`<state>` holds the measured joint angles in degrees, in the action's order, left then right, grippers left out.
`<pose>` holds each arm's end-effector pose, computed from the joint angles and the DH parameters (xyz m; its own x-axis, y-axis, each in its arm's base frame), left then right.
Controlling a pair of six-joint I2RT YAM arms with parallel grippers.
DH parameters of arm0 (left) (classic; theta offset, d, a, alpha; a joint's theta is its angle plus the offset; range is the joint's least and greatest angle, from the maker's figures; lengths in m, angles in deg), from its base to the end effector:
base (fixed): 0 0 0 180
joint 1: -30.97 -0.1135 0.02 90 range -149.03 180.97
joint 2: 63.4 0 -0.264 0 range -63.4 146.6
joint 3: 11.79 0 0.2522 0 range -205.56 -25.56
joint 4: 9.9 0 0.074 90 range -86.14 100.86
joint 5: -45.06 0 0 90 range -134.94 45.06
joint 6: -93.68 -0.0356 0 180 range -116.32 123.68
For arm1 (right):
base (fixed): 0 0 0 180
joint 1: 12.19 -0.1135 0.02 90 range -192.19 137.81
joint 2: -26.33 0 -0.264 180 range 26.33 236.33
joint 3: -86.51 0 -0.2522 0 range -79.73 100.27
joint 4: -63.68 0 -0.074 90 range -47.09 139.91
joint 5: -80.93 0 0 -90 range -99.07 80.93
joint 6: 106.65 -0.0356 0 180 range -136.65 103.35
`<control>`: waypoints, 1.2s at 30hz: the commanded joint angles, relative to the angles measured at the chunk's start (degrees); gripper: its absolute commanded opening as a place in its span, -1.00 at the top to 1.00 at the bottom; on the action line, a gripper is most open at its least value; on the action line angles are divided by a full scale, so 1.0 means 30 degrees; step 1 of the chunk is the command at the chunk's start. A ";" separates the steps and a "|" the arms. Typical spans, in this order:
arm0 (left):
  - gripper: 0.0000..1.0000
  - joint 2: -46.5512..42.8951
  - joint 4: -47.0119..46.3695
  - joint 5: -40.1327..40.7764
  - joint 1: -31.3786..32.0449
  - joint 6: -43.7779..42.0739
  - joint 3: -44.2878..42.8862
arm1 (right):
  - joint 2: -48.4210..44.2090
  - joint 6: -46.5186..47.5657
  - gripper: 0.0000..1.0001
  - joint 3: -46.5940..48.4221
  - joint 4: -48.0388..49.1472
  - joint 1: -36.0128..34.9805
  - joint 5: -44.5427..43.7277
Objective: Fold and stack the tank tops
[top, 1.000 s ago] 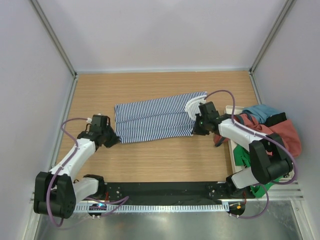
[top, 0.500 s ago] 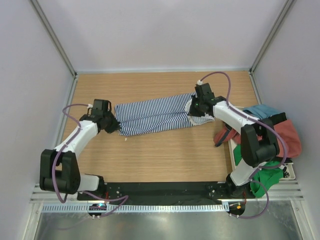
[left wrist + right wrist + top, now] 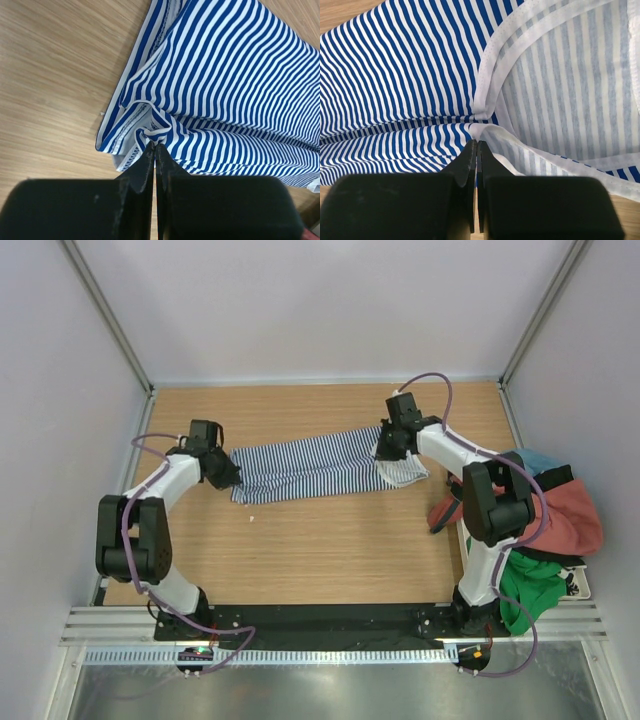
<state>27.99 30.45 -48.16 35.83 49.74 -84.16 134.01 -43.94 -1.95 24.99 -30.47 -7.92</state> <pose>0.3193 -0.0292 0.2010 -0.6764 -0.6640 -0.3187 -0.5389 0.7411 -0.4004 0.3849 0.1279 0.2053 -0.8386 0.2057 -0.5044 0.0674 0.9580 0.2787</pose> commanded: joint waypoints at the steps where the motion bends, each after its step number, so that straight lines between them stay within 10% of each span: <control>1: 1.00 0.0471 -0.0455 -0.0303 -0.0331 -0.0237 -0.0883 | 0.0347 -0.0014 0.98 0.1290 0.0019 0.0088 -0.0178; 19: 1.00 0.2608 0.0189 -0.0068 -0.0947 -0.0647 -0.3254 | 0.2426 -0.0249 0.96 0.3458 -0.0099 0.0176 -0.0294; 23: 0.92 0.3313 0.0306 0.0195 -0.0947 -0.0764 -0.3753 | 0.2837 -0.0367 0.68 0.3663 0.0311 0.0176 -0.0933; 29: 0.02 0.2467 0.0746 0.1508 -0.0976 -0.1291 -0.4048 | 0.1436 -0.0484 0.04 0.2732 0.0719 0.0176 -0.1934; 36: -0.11 0.1410 0.1127 0.1925 -0.0947 -0.1878 -0.4164 | -0.1875 -0.0776 -0.27 -0.0463 0.1511 0.0147 -0.2405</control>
<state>35.14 33.09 -43.61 33.41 45.83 -94.04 135.47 -45.54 -0.42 26.56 -30.06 -13.34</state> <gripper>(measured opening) 0.546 0.636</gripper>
